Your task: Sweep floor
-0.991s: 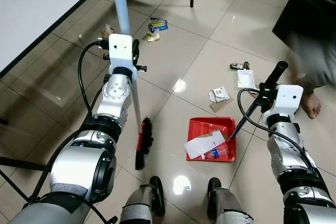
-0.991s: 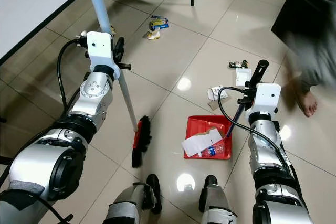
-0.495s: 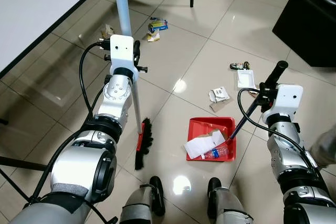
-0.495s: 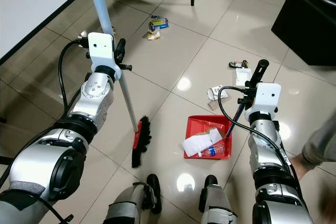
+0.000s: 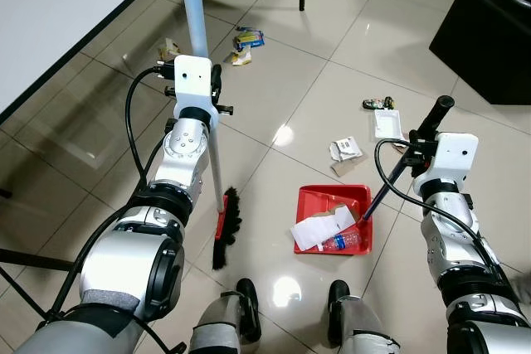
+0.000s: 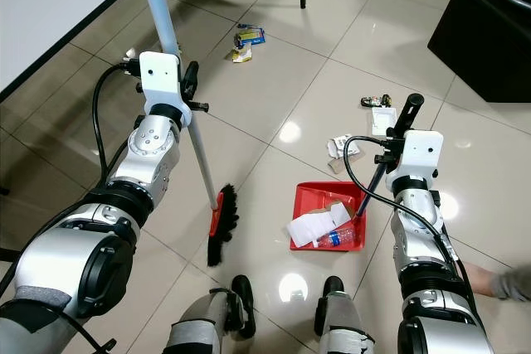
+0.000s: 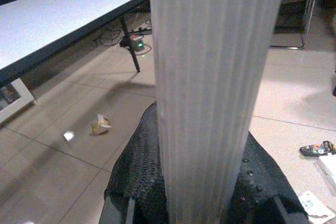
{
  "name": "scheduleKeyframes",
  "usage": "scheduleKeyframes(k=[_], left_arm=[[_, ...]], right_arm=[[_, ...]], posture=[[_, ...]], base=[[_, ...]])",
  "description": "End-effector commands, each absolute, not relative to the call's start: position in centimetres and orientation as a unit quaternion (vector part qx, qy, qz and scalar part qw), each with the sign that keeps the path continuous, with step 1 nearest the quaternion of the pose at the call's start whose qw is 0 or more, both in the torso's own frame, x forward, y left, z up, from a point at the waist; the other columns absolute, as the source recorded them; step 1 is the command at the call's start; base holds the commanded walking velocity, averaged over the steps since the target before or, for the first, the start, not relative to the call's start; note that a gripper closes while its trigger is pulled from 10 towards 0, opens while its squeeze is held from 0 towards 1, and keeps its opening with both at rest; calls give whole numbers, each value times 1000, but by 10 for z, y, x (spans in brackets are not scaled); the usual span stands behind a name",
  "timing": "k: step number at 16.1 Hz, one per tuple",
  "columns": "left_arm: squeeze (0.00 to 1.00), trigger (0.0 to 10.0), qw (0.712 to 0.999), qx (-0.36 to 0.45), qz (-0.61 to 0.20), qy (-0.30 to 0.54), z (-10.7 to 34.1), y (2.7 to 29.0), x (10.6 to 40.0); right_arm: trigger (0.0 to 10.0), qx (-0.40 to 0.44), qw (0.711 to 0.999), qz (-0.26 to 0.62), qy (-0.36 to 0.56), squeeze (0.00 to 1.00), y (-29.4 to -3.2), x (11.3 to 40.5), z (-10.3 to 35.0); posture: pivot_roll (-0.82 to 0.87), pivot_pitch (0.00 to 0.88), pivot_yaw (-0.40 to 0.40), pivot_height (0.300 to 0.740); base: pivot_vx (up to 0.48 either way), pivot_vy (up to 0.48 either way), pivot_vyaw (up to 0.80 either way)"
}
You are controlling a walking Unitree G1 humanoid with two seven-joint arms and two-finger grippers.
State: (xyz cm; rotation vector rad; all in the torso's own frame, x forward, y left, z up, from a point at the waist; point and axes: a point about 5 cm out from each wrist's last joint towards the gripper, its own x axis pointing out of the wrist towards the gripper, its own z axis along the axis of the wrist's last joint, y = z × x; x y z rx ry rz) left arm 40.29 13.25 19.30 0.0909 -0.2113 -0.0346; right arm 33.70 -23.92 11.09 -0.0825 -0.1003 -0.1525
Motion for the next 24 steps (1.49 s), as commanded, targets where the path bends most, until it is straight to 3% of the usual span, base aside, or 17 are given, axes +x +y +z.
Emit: scheduleKeyframes(k=[1, 11, 24], left_arm=[[0, 10000, 992, 51, -15, -110, 196, 133, 404], [0, 10000, 993, 51, -15, -105, 192, 134, 403], [0, 10000, 993, 55, -6, -102, 189, 141, 402]], right_arm=[[10000, -33, 995, -79, -50, 0, -238, 335, 108], [10000, -44, 995, -74, -46, 0, -236, 335, 106], [10000, -46, 996, -63, -43, 0, -233, 336, 105]], posture=[[-53, 304, 136, 740], [-52, 291, 137, 740], [-42, 311, 129, 740]], base=[[0, 0, 0], [0, 0, 0], [0, 0, 788]])
